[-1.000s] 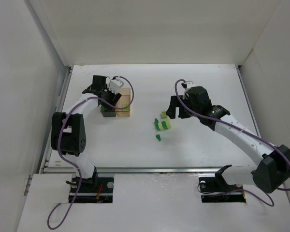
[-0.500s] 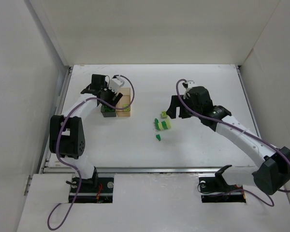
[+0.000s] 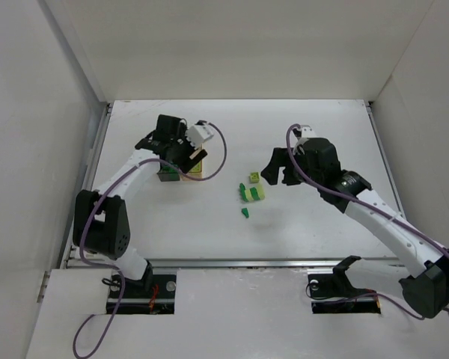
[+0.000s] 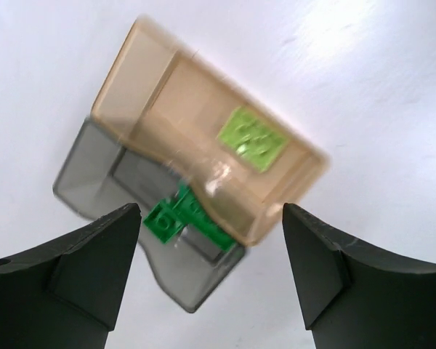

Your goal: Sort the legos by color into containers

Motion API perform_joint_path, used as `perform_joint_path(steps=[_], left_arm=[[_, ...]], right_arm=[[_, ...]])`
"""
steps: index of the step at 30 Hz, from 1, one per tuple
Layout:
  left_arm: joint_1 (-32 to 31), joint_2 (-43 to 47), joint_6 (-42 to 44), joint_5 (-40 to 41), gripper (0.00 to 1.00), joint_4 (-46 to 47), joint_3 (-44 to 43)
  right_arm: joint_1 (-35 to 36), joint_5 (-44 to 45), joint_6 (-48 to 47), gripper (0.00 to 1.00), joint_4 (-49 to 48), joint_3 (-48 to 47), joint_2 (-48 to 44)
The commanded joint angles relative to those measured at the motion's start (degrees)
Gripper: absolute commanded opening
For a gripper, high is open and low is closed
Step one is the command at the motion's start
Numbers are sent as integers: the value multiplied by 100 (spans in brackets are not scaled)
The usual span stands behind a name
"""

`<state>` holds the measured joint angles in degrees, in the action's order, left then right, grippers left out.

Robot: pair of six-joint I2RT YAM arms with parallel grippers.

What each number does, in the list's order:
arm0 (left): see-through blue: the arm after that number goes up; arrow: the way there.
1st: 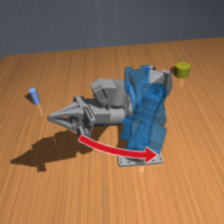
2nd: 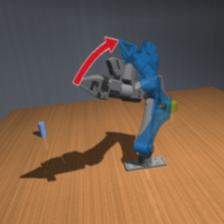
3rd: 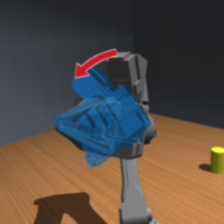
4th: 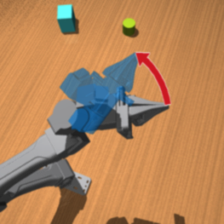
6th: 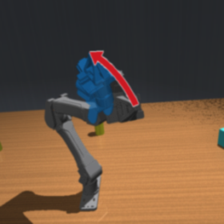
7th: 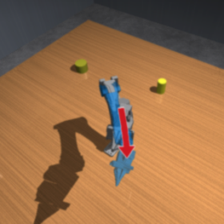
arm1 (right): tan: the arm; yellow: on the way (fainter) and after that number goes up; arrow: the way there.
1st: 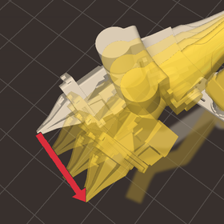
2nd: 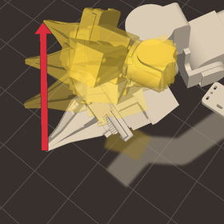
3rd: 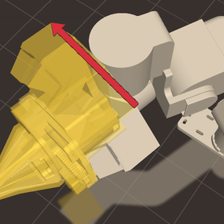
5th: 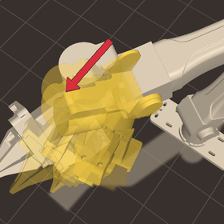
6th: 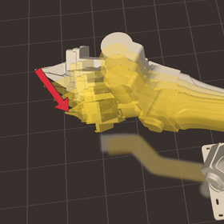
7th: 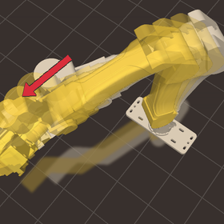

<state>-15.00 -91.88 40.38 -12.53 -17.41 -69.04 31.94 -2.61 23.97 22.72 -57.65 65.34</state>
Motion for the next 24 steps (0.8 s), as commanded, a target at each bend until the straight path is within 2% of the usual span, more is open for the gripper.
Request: perform_joint_path(steps=[1, 4, 5, 7, 9, 10, 13, 14, 16, 17, 20, 24], left_arm=[[-834, 811, 504, -730, 76, -411, -15], [-1625, 1416, 1426, -1223, 75, -649, 609], [-1802, 1575, 2073, -1373, 73, -745, 776], [-2250, 1943, 2805, -1950, 73, -808, 1198], [-2471, 1998, 3508, -2365, 75, -1009, 1340], [-2681, 1868, 4095, -2655, 77, -1158, 1340], [-3025, 1280, 4688, -2719, 77, -1545, 720], [-3174, 755, 5064, -2719, 77, -1738, 499], [-3280, 243, 5452, -2719, 74, -2325, 76], [-3333, -186, 5585, -2719, 73, -2442, -291], [-3605, -699, 5893, -2395, 67, -2758, -793], [-3799, -1157, 6166, -1920, 62, -2926, -954]], right_arm=[[49, 129, 309, 87, 31, 105, -328], [49, 182, 459, 87, 31, 333, -583], [49, 182, 460, 87, 31, 385, -654], [49, 182, 591, 87, 31, 561, -864], [49, 182, 592, 87, 31, 693, -988], [49, 182, 644, 87, 83, 693, -1110], [49, 260, 705, 87, 311, 746, -1339], [49, 261, 706, 87, 425, 746, -1549], [49, 454, 706, 91, 496, 746, -1778], [49, 455, 706, 91, 549, 746, -1971], [49, 578, 706, 93, 602, 798, -2174], [49, 691, 706, 93, 786, 799, -2227]])
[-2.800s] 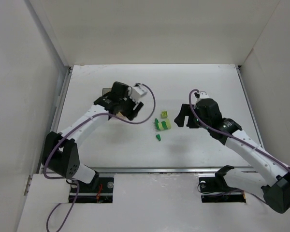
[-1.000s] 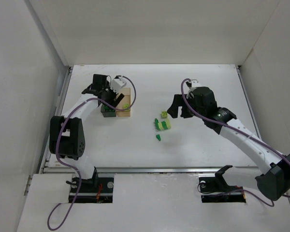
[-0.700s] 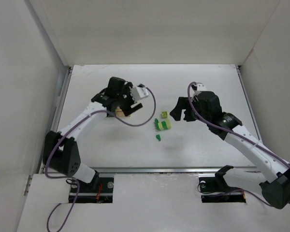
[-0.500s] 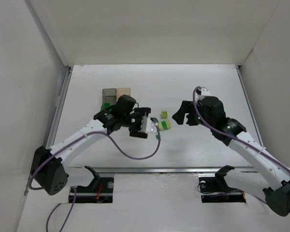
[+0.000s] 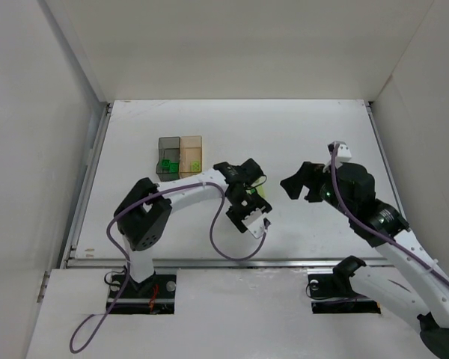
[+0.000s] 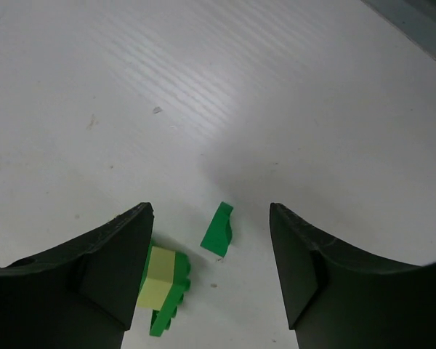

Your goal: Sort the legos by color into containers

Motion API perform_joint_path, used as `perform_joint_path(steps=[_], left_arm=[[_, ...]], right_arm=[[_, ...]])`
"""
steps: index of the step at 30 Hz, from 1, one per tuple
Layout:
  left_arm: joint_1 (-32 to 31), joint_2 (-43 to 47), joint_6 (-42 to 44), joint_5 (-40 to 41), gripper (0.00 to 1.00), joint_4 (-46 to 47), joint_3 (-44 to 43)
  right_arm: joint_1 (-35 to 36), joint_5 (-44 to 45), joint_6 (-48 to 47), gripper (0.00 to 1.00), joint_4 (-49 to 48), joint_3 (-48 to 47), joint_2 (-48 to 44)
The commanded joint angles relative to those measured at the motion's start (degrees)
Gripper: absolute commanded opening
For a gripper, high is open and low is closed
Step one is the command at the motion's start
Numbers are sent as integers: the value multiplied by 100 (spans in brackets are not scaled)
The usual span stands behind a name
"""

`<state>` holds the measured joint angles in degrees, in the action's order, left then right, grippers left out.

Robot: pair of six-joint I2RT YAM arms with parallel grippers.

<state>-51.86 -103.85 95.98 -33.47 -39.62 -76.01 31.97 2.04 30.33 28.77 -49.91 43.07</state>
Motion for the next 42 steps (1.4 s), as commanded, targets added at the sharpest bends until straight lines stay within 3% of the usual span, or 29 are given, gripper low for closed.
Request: perform_joint_path(steps=[1, 14, 21, 24, 25, 26, 30, 35, 36, 39, 40, 42], left_arm=[[-114, -29, 693, 314, 60, -705, -257], [9, -908, 799, 816, 57, -680, -626], [9, -1172, 676, 1193, 43, -574, -679], [70, -1172, 729, 1194, 25, -574, -565], [70, -1172, 729, 1194, 16, -574, -564], [70, -1094, 676, 1194, 0, -574, -564], [18, -778, 133, 861, 0, -574, -564], [377, -85, -1816, -131, 0, -416, -1029], [735, 22, -2769, -646, 0, -346, -1030], [1578, 635, -4539, -1204, 0, 426, -786], [1765, 864, -5737, -1205, 0, 750, -575], [2108, 1705, -6737, -952, 0, 1901, 239]], right_arm=[[47, 226, 70, 93, 233, 25, -61], [47, 297, -167, 94, 111, 140, -45], [47, 297, -229, 94, -3, 87, 140], [47, 297, -229, 94, -56, 87, 193], [47, 297, -229, 94, -56, 87, 193], [47, 244, -229, 94, -56, 87, 254], [-6, 191, -290, 94, -109, 34, 447], [-6, 191, -343, 94, -284, -151, 886], [-6, 122, -343, 94, -337, -220, 974], [-6, 16, -343, 94, -565, -422, 1334], [-6, 15, -343, 94, -618, -475, 1449], [-6, -37, -343, 94, -706, -651, 1799]])
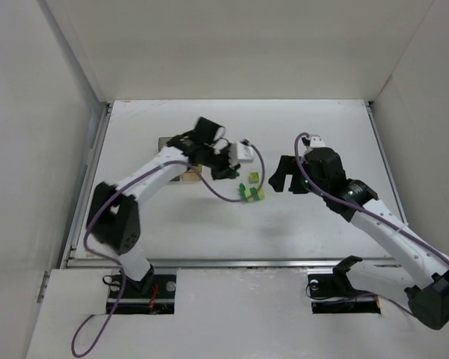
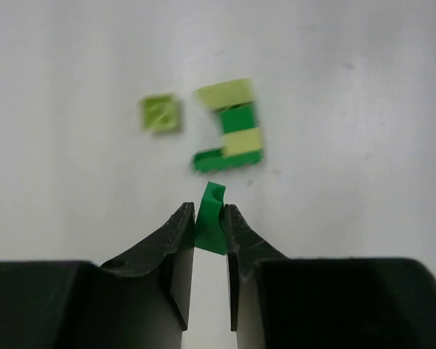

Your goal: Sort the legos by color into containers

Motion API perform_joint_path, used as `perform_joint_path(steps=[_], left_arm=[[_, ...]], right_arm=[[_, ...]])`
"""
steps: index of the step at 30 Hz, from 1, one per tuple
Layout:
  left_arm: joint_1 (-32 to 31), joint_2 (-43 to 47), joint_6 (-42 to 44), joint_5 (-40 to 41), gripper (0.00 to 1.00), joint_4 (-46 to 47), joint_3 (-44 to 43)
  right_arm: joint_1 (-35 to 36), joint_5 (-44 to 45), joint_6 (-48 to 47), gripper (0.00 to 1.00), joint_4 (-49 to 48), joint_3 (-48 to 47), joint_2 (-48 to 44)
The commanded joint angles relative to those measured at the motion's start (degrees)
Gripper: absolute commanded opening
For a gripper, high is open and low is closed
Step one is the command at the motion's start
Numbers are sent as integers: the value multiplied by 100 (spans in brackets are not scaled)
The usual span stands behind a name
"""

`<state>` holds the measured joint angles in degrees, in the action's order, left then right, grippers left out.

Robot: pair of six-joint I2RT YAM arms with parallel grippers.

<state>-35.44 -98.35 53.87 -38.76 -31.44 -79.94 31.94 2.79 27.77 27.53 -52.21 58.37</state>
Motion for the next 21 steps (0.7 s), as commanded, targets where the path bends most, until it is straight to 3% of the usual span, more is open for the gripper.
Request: perform_joint_path(steps=[1, 3, 4, 6, 15, 21], left_arm=[[738, 1447, -2948, 161, 0, 1488, 925], [977, 1983, -3864, 1007, 0, 2561, 1653], [1187, 2404, -4005, 1751, 0, 2834, 1857], [1355, 2644, -4059, 2161, 0, 3352, 2148], [2233, 1635, -4604, 2865, 0, 3294, 1921], [2481, 1267, -4411, 3041, 0, 3724, 2070]], right_arm=[[-4, -112, -87, 94, -652, -483, 411], [-57, -173, -87, 94, -705, -702, 718], [-57, -243, -157, 94, -705, -773, 1050], [-57, -323, -246, 94, -775, -1027, 1404], [-162, -350, -246, 93, -495, -2240, 3653], [-162, 28, -141, 90, -204, -2830, 4621]])
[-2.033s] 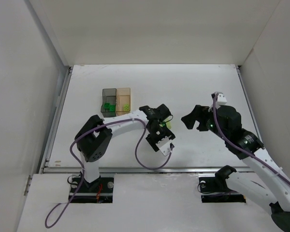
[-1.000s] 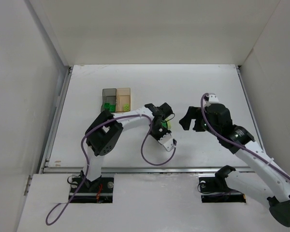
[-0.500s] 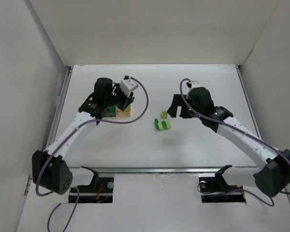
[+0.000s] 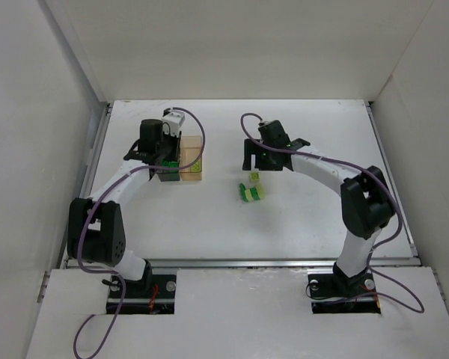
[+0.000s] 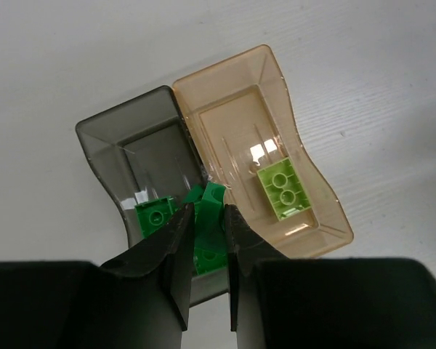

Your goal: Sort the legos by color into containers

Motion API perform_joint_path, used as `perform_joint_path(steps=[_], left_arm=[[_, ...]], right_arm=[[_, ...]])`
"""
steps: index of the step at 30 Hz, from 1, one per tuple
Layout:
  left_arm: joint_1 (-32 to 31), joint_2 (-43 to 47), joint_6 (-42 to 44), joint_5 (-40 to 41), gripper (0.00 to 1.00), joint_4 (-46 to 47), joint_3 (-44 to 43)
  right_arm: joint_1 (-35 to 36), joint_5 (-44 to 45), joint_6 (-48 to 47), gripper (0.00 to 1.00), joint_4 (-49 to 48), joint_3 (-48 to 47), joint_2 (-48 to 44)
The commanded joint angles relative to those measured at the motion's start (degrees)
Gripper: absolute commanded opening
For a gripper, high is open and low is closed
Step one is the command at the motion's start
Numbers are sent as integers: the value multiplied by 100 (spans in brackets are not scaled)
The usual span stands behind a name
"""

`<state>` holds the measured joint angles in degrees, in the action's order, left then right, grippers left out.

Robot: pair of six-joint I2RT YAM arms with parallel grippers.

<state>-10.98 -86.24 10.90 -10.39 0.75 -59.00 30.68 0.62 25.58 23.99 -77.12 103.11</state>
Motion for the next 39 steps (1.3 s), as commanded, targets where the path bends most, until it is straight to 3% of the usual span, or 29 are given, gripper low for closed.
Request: perform_joint_path(steps=[1, 5, 8, 10, 17, 22, 25, 28, 29, 30, 33, 39], left_arm=[[96, 54, -114, 326, 0, 505, -24], [298, -86, -114, 327, 0, 566, 152], [351, -200, -61, 152, 15, 566, 310], [404, -253, -61, 90, 30, 505, 310], [457, -306, 79, -51, 54, 390, 310], [457, -245, 27, -103, 57, 145, 109], [457, -122, -35, -103, 57, -66, -67], [457, -60, -35, -103, 57, -356, -259], [457, 1, -35, -164, 57, -435, -261], [457, 2, -35, -165, 57, -575, -330], [457, 115, -35, -165, 57, -691, -384], [579, 387, -202, -78, 57, -919, -270]], right_arm=[[-35, 245, 78, 90, 150, -339, 148], [-35, 316, 78, 90, 202, -339, 201], [-35, 316, 131, 90, 203, -286, 341], [-35, 316, 131, 89, 203, -234, 341], [17, 61, 78, 79, -35, -312, 719], [17, 61, 78, 71, -35, -444, 921], [17, 113, 78, 60, -35, -566, 1070], [17, 166, 78, 42, -35, -620, 1132], [17, 166, 78, 35, -35, -620, 1132], [78, 245, 78, 22, -35, -620, 1132], [210, 464, 9, 0, -35, -804, 1132], [702, 413, -37, 0, -183, -1674, 1010]])
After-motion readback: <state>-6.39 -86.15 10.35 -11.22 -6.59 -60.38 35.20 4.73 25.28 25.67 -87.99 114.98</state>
